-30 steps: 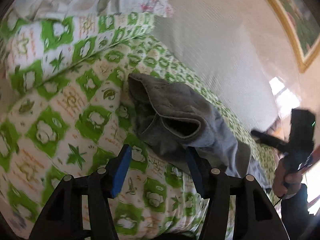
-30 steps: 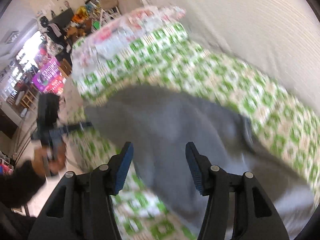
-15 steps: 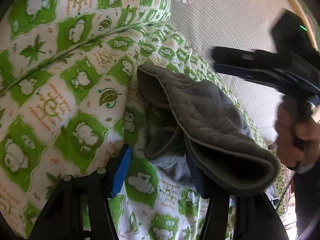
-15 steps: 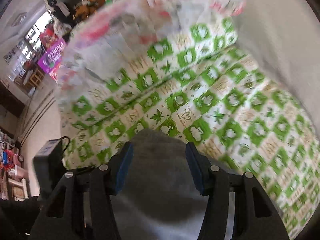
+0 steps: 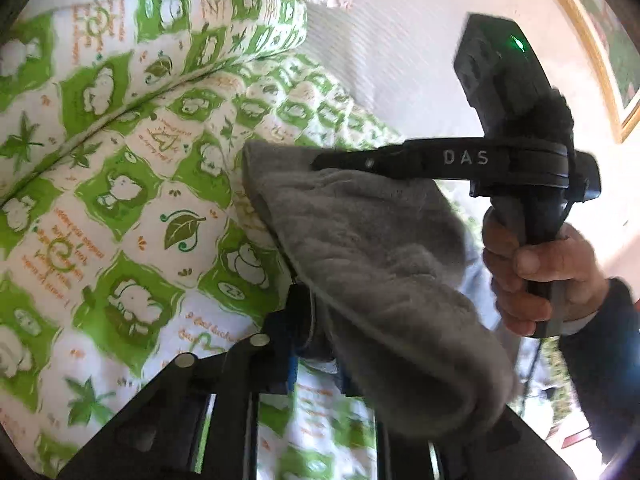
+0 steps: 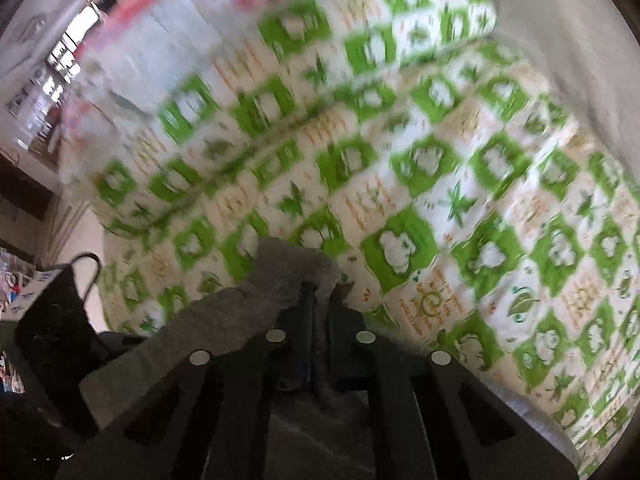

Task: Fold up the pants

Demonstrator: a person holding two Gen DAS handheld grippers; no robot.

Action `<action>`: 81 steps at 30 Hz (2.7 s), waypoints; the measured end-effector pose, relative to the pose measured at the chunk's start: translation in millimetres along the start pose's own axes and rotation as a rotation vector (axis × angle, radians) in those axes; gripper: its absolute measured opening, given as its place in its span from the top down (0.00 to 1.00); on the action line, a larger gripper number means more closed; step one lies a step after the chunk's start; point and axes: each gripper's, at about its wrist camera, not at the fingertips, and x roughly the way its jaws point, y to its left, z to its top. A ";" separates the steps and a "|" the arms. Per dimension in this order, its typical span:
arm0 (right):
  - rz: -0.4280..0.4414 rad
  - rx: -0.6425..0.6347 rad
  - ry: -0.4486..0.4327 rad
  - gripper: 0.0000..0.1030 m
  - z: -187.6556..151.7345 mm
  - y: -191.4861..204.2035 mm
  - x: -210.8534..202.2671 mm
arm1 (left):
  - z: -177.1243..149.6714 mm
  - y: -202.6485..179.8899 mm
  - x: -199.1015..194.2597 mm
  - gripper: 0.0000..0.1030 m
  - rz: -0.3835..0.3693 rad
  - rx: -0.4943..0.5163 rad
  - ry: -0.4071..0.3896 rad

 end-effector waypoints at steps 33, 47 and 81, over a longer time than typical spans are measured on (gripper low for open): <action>-0.161 0.397 -0.294 0.48 -144.1 -57.0 -133.3 | -6.0 -62.3 -25.8 0.60 -0.007 0.132 0.092; -0.131 0.470 -0.160 0.51 -145.1 -147.2 -109.4 | -99.4 -180.1 64.1 0.46 -0.063 0.768 0.320; -0.419 1.051 -0.573 0.37 -517.5 -103.7 -340.3 | -109.4 -306.1 71.7 0.68 -0.282 0.890 0.518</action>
